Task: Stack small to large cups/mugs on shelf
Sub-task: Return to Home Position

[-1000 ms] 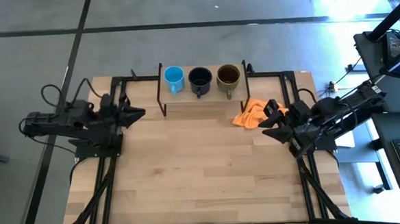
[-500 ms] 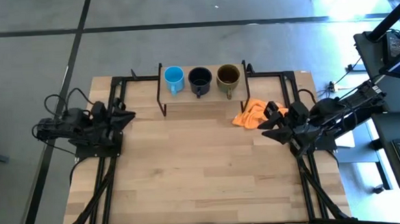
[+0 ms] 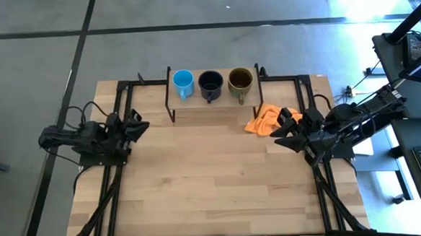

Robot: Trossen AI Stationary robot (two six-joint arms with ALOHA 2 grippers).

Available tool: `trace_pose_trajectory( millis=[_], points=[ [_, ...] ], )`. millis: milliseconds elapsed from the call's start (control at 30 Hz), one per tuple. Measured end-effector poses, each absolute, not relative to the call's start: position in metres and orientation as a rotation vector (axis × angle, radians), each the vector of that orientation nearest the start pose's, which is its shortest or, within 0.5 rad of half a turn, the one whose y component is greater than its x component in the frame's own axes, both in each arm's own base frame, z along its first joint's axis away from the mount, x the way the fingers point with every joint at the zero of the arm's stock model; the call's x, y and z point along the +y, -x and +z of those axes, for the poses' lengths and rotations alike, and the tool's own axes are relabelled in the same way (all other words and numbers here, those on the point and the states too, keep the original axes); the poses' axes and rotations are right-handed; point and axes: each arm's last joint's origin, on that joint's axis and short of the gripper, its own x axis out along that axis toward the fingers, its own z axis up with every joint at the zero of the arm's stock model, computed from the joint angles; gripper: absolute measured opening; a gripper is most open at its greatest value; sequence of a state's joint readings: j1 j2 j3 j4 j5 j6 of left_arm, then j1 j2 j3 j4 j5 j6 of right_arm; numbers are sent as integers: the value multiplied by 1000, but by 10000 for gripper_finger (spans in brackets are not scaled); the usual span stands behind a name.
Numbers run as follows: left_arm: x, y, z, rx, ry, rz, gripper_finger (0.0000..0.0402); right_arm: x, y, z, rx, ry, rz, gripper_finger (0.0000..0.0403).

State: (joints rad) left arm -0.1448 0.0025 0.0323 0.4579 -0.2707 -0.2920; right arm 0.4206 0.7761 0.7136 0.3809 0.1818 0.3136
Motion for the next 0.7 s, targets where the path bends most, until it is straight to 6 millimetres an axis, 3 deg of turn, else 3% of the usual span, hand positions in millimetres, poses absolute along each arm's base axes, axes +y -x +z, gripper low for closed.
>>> trace_pose_trajectory(
  millis=[400, 533, 700],
  points=[
    [-4, -86, 209, -474, 375, 68, 41, 66, -160, 356, -197, -393, 266, 114],
    [-4, -86, 209, -474, 377, 67, 41, 67, -163, 341, -167, -377, 254, 114],
    [-5, -86, 209, -475, 403, 59, 41, 64, -159, 312, -365, -439, 251, 114]
  ],
)
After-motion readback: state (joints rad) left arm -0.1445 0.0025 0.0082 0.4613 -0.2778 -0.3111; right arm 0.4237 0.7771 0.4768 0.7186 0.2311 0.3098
